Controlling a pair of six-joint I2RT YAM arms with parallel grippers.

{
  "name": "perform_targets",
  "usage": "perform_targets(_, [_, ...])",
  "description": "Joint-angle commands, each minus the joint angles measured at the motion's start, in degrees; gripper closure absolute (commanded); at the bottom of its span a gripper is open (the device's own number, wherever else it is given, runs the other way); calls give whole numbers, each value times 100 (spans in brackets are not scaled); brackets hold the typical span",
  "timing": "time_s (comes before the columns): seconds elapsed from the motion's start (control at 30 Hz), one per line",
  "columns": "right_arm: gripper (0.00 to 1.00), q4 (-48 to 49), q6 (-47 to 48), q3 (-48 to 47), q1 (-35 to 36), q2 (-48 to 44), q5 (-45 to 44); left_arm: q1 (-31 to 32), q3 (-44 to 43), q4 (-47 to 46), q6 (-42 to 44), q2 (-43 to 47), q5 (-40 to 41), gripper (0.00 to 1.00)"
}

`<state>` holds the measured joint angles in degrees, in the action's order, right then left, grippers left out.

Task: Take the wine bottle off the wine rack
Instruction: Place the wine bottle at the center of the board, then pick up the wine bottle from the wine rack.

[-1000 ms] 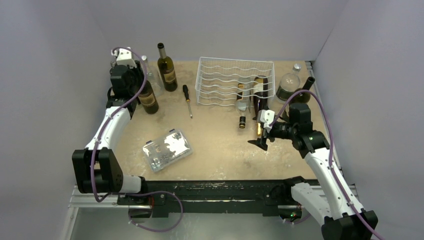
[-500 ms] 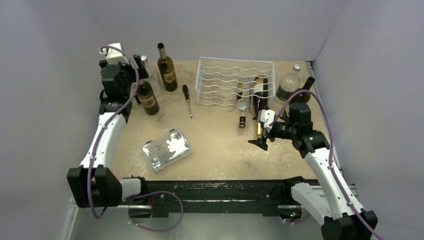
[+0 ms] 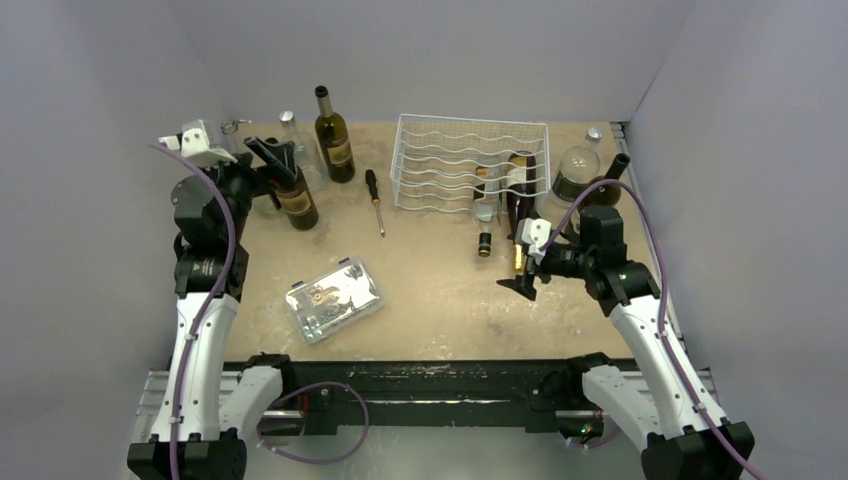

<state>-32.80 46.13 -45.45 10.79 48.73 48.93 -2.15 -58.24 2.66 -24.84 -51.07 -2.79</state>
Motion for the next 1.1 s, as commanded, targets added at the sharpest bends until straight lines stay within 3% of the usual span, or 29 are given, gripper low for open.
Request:
perform_targets(0.0, [1,-34,46,-37,-62,-46,47,-31,315,529,-881,192,-894,0])
perform_targets(0.47, [1,1,21,-47,-190,-92,48,157,1048,1176,-1569,973,-2146,0])
perform_targets(0.73, [1,13,21,-42,-321,-118,73,1355,1147,1544,-1334,1055,-1768,3])
perform_targets(1.07, [1,216,-172,10,-451,-192,65,2516,1636,1178,-1619,864,-1158,3])
